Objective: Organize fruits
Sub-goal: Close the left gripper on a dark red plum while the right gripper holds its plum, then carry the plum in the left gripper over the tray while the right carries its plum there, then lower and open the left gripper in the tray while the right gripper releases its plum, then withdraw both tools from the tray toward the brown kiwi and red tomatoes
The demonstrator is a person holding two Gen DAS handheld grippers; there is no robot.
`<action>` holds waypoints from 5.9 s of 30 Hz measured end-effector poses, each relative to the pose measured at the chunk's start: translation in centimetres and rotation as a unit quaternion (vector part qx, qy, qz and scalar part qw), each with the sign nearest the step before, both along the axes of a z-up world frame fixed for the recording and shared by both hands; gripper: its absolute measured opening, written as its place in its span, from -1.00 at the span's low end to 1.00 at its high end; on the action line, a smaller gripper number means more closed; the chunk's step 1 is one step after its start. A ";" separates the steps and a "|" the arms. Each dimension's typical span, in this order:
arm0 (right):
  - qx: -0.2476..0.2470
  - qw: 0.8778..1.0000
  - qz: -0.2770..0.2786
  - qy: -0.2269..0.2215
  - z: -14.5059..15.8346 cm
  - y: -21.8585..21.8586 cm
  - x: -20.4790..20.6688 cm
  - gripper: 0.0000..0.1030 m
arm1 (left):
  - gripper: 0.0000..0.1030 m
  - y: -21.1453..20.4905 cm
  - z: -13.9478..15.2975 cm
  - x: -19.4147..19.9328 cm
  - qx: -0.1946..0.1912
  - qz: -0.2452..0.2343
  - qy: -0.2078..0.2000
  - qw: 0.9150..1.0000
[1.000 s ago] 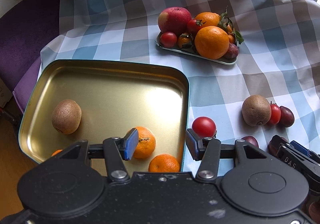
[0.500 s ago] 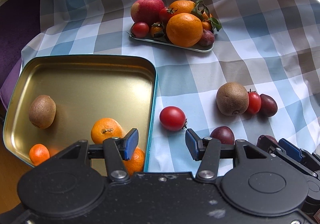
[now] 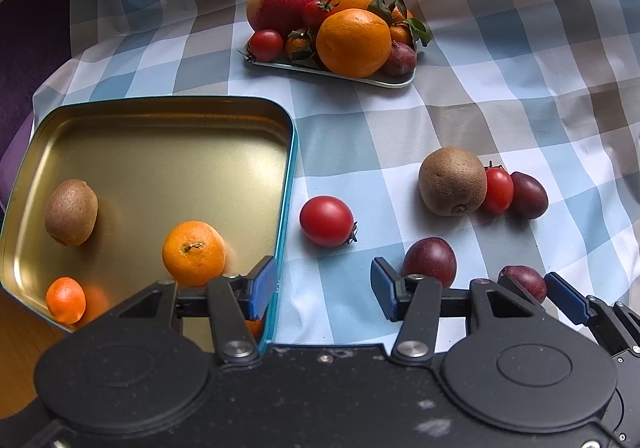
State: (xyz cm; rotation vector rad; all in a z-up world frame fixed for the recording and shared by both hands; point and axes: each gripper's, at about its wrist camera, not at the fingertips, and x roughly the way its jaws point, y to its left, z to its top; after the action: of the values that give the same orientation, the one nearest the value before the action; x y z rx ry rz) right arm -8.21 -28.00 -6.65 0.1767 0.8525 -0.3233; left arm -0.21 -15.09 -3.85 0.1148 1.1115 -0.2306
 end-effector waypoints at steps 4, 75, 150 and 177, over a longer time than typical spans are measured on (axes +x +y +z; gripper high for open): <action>0.004 1.000 0.003 0.010 -0.4 0.1 0.0 -0.08 | 0.03 -0.2 -0.1 -0.2 0.008 -0.006 -0.006 1.000; 0.080 0.994 -0.062 -0.033 2.7 -1.2 0.4 -0.08 | -0.30 3.9 3.2 2.8 0.022 0.081 -0.089 0.992; 0.079 0.993 0.087 -0.023 2.4 11.9 7.9 -0.08 | -0.20 14.9 0.2 6.0 0.032 0.124 -0.020 0.992; 0.072 0.995 0.061 -0.011 1.8 10.9 6.6 -0.08 | -0.18 13.9 1.1 6.0 0.045 0.131 -0.020 0.990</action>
State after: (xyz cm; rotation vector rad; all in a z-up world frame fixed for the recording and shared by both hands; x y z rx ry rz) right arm -1.63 -17.12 -4.82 0.2611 0.8609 -0.1441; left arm 5.82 -1.19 -2.75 0.0514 1.0856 0.0571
